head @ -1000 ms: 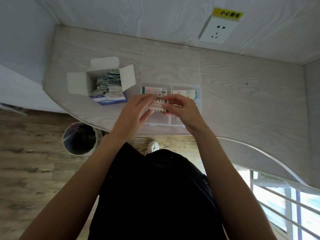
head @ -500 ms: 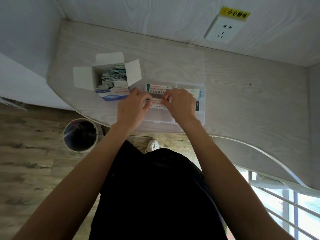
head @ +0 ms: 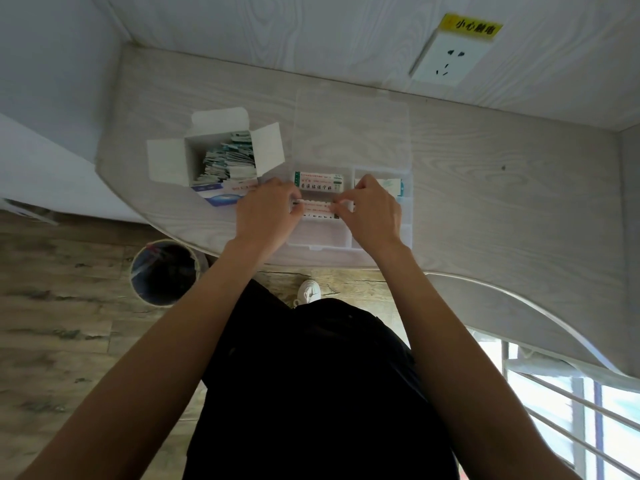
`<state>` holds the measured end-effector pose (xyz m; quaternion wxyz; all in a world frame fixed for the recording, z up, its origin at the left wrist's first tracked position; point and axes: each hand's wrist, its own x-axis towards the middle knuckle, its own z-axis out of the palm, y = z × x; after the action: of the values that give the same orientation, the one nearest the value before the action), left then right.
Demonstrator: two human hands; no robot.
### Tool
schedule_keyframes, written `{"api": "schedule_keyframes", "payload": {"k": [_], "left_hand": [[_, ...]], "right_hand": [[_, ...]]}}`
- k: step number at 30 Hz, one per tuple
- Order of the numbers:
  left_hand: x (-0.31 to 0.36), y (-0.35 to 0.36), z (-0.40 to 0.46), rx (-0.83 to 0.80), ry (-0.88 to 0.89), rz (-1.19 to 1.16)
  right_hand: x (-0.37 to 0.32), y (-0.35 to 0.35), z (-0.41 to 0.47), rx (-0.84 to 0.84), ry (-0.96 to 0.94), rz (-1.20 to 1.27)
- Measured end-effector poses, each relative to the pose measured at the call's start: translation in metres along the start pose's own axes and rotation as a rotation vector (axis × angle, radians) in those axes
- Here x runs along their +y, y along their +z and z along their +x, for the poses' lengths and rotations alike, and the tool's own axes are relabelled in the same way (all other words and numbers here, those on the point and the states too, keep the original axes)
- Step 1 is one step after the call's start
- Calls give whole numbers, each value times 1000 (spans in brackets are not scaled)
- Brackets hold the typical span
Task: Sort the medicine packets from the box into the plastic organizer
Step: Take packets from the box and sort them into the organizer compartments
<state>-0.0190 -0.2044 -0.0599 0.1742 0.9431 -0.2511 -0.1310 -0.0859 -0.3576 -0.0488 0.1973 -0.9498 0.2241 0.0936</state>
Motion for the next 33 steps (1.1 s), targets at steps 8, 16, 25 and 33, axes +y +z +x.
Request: {"api": "schedule_keyframes", "payload": {"k": [8,16,25,33], "left_hand": [[6,-2,-7,60,96,-20],[11,3,-5,58,122,-30],[10,3,-4,44,115,-23],[8,6,-4,54,112,-26]], "right_hand": [[16,-10,-2,224,8,216],[68,-21,22,256,166,15],[65,-32,34,118,9,-206],[59,-33,28,170,-18,-180]]}}
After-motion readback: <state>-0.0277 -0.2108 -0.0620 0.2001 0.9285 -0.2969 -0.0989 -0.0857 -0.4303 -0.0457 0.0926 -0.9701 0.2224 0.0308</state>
